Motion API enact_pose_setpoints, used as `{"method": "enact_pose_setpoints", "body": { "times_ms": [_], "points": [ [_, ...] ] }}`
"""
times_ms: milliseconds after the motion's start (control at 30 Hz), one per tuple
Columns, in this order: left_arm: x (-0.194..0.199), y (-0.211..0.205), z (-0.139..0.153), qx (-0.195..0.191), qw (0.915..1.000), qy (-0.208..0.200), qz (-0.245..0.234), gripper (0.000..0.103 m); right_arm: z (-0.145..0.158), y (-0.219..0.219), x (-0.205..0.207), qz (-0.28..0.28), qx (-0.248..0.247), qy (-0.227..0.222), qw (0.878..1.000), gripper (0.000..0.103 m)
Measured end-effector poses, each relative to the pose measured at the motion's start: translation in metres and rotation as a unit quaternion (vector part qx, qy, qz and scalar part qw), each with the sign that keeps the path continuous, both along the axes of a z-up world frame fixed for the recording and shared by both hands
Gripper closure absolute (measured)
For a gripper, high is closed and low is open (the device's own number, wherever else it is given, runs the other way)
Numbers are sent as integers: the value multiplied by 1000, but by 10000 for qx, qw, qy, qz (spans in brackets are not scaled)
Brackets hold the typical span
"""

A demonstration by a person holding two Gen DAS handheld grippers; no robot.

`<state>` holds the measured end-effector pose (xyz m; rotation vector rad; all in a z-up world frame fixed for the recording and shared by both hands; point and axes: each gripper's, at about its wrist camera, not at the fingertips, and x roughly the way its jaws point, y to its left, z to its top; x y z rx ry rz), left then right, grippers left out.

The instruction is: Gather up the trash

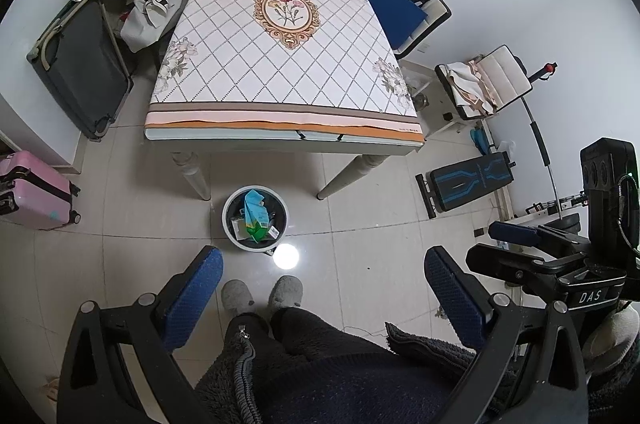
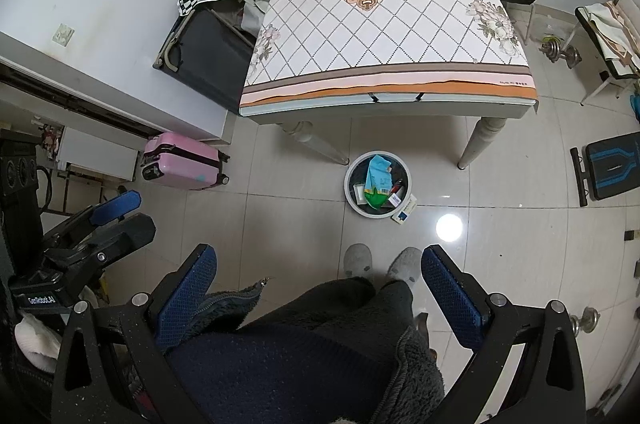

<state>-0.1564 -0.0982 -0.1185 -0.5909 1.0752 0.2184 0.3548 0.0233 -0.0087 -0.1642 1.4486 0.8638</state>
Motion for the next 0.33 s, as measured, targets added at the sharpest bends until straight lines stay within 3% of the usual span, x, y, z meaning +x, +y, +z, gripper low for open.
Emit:
{"method": "enact_pose_setpoints", "body": {
  "times_ms": [333],
  "points": [
    [0, 2, 3, 22, 10000, -15, 18, 0, -2, 2, 1, 24, -1, 30, 10000, 0]
  ]
}}
